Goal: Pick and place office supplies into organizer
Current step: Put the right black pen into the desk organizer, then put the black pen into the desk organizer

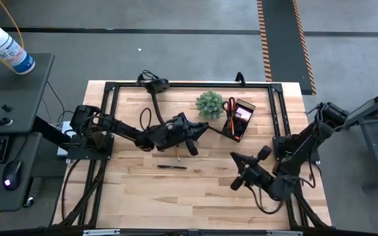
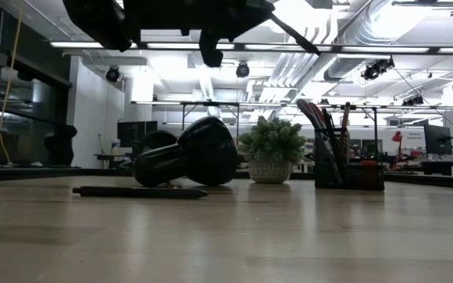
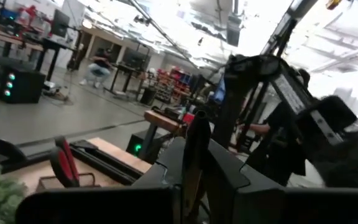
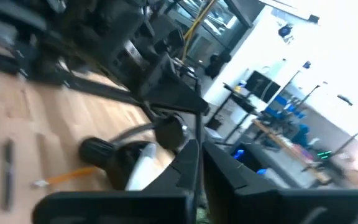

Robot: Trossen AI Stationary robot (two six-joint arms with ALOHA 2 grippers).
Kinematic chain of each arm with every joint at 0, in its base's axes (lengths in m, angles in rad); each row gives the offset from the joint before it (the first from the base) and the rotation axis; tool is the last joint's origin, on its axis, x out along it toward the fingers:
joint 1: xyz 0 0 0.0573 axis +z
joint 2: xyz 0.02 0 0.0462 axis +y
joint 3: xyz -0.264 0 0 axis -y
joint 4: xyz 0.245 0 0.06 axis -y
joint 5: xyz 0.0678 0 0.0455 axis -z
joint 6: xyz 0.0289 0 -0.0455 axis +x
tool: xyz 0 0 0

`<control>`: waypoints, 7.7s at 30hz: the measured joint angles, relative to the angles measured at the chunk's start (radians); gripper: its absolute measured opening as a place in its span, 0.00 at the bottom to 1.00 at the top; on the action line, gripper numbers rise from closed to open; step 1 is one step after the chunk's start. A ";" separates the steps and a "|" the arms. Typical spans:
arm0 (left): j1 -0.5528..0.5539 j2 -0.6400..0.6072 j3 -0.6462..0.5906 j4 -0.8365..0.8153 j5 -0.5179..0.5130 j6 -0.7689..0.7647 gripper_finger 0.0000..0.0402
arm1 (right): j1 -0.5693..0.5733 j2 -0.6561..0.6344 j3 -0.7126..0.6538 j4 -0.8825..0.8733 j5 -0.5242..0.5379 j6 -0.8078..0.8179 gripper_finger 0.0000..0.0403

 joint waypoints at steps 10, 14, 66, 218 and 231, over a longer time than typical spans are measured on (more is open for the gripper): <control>-0.003 0.000 0.000 -0.020 0.004 0.005 0.05 | -0.186 -0.307 0.000 -0.849 -0.098 0.581 0.00; 0.008 0.000 0.000 -0.025 0.005 0.016 0.05 | -0.269 -0.465 0.000 -1.314 -0.324 1.041 0.00; 0.229 0.344 0.645 -0.781 0.183 0.217 0.05 | -0.330 -0.618 -0.255 -1.454 -0.668 1.322 0.00; -0.481 -0.379 -0.742 -0.686 -0.097 -0.256 0.16 | -0.296 -0.058 -0.255 -0.326 -1.027 0.802 0.00; -0.482 -0.283 -0.739 -0.596 -0.100 -0.330 0.16 | -0.296 -0.058 -0.255 -0.326 -1.027 0.802 0.00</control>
